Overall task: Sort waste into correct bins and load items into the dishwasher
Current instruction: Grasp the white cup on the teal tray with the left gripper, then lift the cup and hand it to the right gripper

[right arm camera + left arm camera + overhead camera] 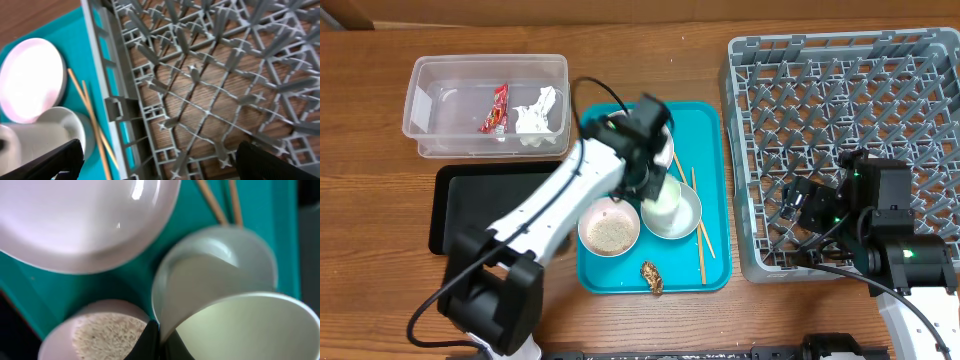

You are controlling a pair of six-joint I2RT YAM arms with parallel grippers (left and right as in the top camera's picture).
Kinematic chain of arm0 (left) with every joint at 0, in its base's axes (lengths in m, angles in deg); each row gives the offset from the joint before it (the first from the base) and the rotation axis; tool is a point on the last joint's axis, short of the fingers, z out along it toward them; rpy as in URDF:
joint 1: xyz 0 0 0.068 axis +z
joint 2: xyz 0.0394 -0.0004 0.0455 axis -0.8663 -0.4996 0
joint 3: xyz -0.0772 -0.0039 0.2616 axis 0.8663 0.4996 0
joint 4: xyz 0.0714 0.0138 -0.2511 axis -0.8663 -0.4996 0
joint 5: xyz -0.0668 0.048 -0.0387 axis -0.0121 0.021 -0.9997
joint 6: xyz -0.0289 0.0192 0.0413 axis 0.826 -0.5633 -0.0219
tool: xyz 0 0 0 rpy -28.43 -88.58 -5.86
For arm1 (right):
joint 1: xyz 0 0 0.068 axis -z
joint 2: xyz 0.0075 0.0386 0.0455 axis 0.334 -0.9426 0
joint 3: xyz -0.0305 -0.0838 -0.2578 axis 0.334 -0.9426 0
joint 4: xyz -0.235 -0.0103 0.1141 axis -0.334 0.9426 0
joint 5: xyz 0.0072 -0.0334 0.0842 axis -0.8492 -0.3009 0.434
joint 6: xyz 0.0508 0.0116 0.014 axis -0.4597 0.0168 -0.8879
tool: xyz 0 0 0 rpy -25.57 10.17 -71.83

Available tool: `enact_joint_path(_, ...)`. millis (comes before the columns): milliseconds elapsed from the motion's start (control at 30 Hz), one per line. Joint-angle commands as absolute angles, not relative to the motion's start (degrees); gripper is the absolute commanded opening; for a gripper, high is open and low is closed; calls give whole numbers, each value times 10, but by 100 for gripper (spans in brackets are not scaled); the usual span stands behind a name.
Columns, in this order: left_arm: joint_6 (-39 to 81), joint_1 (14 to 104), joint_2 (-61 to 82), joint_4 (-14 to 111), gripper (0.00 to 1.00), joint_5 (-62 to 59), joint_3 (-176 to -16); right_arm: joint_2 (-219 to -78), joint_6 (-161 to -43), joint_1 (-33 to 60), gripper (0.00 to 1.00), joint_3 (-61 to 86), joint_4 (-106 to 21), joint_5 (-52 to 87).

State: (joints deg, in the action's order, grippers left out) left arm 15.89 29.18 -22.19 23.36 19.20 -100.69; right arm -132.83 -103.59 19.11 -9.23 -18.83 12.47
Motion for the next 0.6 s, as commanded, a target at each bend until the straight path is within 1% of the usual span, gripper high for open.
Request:
enact_joint_path(0, 157, 335, -213, 232, 4, 87, -1068, -1327, -1032, 192, 100, -74, -195, 67)
enact_joint_path(67, 154, 359, -214, 244, 4, 10, -1081, -1328, -1037, 192, 100, -74, -207, 46)
enact_joint_path(133, 155, 384, -214, 274, 4, -93, -1082, -1331, -1053, 192, 100, -74, -231, 43)
enact_joint_path(233, 169, 415, -214, 329, 4, -226, -1076, -1342, -1066, 192, 100, -74, -278, 89)
enact_joint_path(333, 190, 429, -214, 368, 4, -302, -1075, -1360, -1056, 192, 100, -74, -320, 227)
enact_joint_path(467, 193, 432, -214, 390, 4, -371, -1075, -1388, -960, 192, 100, -74, -361, 510)
enact_joint_path(567, 193, 431, -214, 388, 4, -389, -1075, -1401, -909, 192, 100, -74, -381, 661)
